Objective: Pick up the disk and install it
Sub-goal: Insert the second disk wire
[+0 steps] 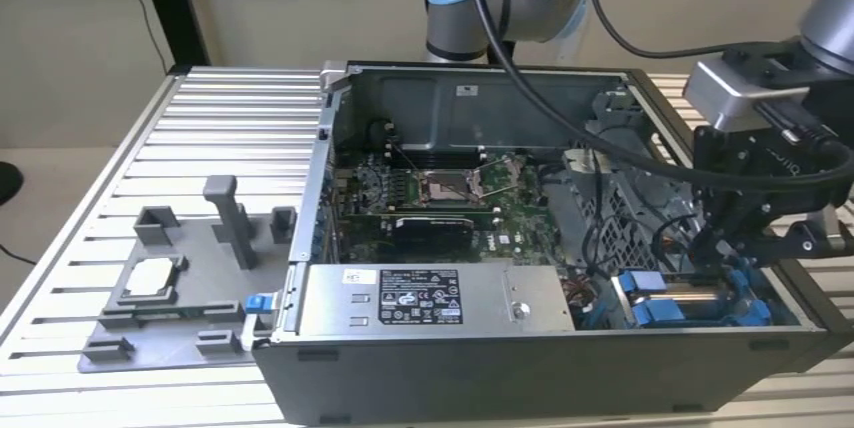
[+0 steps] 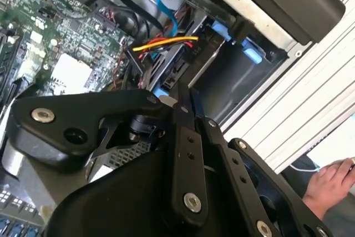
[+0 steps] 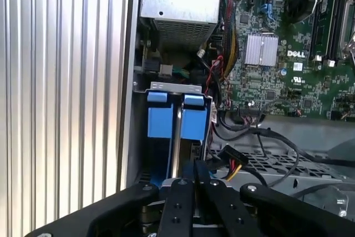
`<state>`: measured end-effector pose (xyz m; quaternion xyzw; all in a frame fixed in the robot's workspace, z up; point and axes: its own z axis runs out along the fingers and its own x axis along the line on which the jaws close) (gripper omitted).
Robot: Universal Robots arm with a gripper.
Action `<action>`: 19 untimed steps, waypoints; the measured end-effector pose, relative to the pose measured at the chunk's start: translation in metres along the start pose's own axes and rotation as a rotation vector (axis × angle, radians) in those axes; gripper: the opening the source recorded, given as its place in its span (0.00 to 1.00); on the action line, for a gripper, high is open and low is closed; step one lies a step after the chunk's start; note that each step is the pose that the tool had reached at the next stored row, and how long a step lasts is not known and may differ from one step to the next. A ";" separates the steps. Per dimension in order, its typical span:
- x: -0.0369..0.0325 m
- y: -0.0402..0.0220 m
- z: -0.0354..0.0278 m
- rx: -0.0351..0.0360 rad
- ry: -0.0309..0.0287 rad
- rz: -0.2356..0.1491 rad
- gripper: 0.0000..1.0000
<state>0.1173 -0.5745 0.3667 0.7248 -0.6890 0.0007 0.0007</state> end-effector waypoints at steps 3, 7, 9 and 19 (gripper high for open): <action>0.0037 -0.0013 -0.0033 0.0000 -0.0007 0.000 0.00; 0.0093 -0.0036 -0.0121 0.0001 -0.0022 0.000 0.00; 0.0117 -0.0057 -0.0131 0.0003 -0.0058 0.000 0.00; 0.0185 -0.0268 -0.0127 0.0012 -0.0256 -0.004 1.00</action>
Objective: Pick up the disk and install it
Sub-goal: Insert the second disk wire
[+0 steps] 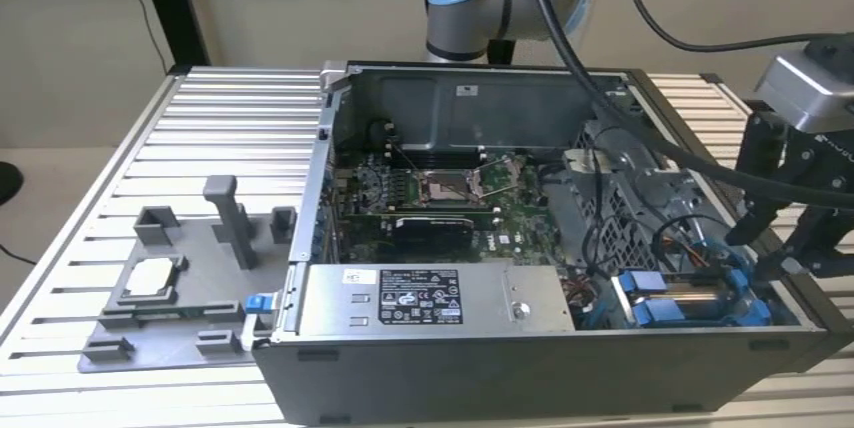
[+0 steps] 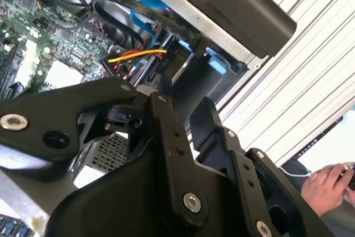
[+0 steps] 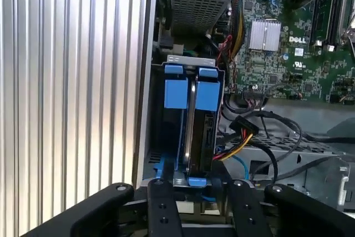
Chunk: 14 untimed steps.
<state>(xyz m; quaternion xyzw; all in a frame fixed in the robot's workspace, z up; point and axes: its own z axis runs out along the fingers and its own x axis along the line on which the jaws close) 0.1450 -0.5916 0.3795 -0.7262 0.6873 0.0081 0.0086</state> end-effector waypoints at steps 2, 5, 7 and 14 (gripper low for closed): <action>0.0002 -0.0035 0.0003 0.0003 -0.0052 -0.002 1.00; 0.0011 -0.0086 0.0021 0.0005 -0.0117 -0.006 1.00; 0.0026 -0.0124 0.0037 0.0008 -0.0164 -0.006 1.00; 0.0055 -0.0188 0.0122 0.0011 -0.0250 -0.013 1.00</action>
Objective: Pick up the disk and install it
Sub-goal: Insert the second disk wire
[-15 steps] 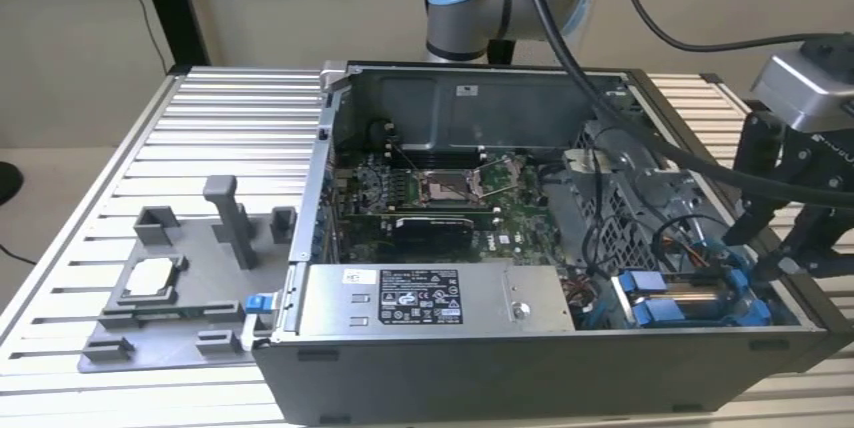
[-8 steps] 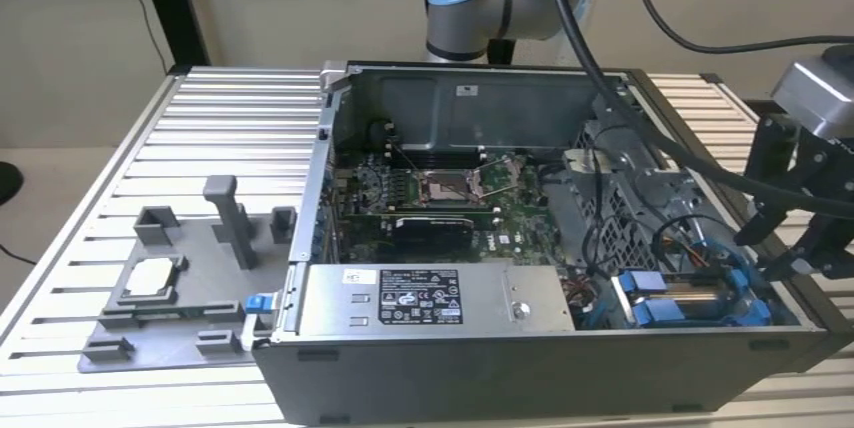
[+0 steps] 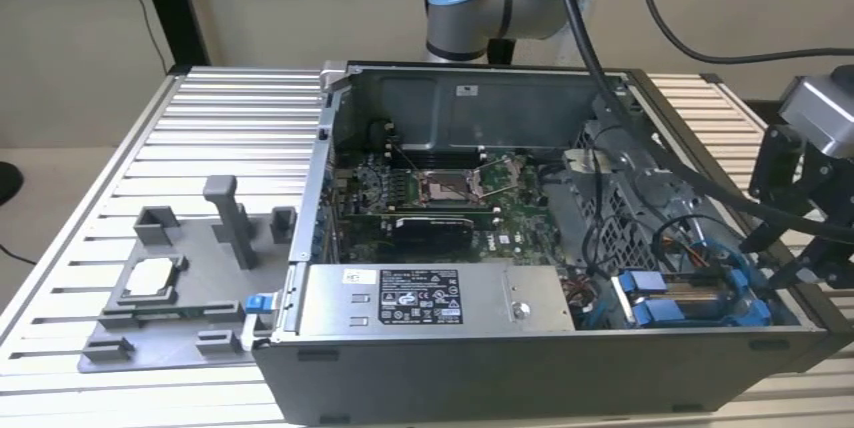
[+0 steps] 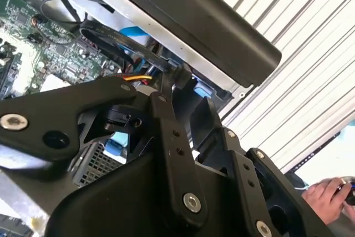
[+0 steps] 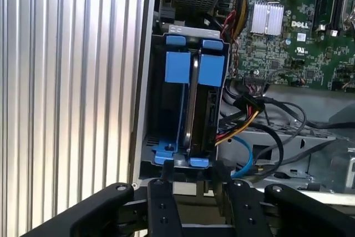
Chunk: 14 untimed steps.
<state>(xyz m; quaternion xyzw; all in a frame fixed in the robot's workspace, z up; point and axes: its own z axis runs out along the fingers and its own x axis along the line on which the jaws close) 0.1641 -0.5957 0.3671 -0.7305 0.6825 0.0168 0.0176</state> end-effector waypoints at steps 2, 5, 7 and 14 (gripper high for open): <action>0.0001 0.0000 0.0013 0.0008 -0.0141 -0.005 1.00; 0.0000 0.0000 0.0016 0.0019 -0.0364 -0.012 1.00; 0.0000 0.0000 0.0017 0.0019 -0.0368 -0.013 1.00; 0.0002 0.0000 0.0042 0.0028 -0.0510 -0.016 1.00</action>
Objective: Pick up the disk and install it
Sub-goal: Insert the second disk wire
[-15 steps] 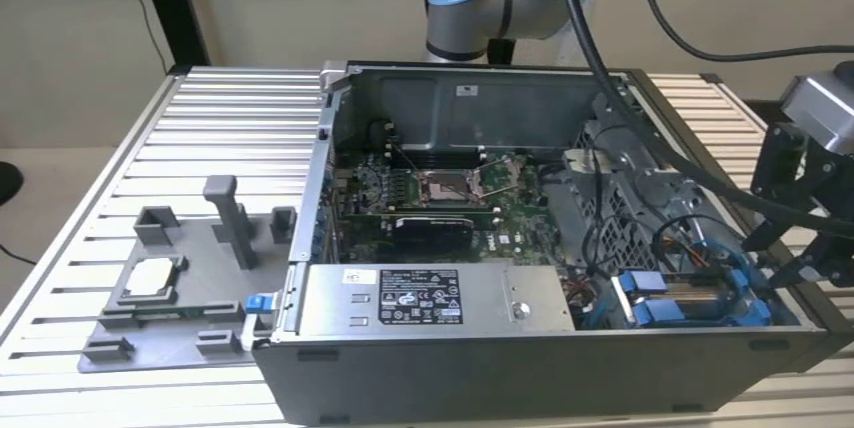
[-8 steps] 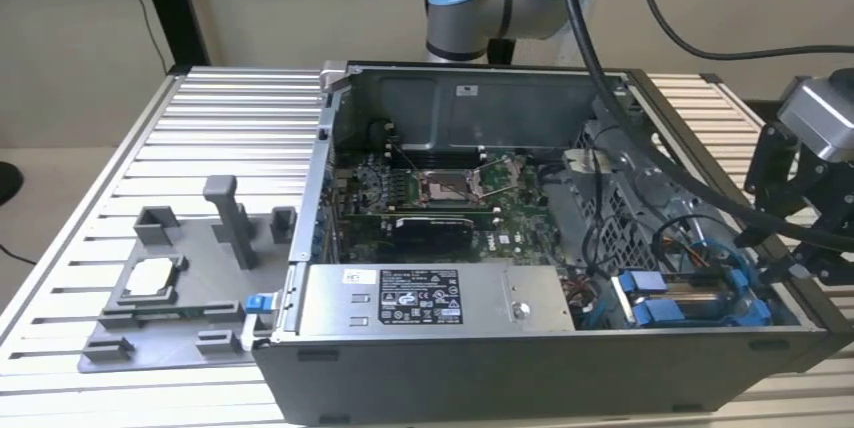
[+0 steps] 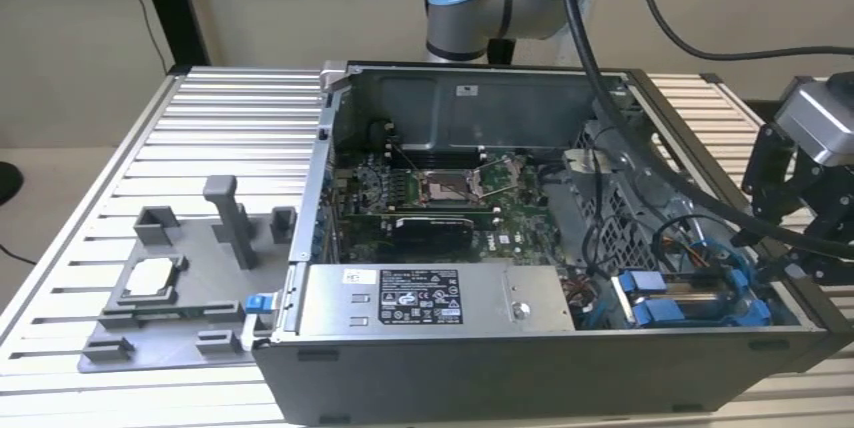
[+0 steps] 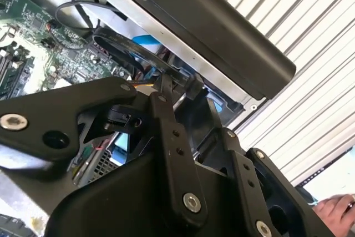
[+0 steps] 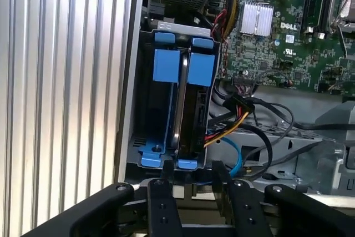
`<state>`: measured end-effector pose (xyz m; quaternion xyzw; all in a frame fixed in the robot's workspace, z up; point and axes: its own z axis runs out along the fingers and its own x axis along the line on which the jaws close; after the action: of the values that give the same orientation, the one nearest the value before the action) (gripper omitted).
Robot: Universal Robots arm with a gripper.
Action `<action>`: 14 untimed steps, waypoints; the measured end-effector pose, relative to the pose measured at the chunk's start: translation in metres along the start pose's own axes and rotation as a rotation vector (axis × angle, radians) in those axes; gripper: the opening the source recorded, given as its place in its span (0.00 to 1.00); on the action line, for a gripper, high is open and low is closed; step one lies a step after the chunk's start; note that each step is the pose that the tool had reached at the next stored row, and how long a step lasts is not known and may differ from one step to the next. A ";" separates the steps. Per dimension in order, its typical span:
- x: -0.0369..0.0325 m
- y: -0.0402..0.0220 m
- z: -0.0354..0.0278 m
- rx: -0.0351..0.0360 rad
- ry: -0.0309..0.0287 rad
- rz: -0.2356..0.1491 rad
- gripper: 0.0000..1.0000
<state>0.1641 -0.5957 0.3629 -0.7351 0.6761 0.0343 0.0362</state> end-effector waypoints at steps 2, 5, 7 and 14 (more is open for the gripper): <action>0.0000 0.0000 0.0000 0.0000 -0.0002 0.000 1.00; 0.0000 0.0001 0.0001 0.0000 -0.0003 0.000 1.00; 0.0000 0.0001 0.0002 0.0000 -0.0003 0.000 1.00; -0.0028 0.0006 0.0005 0.0001 -0.0009 0.000 1.00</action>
<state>0.1633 -0.5929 0.3627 -0.7351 0.6761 0.0346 0.0365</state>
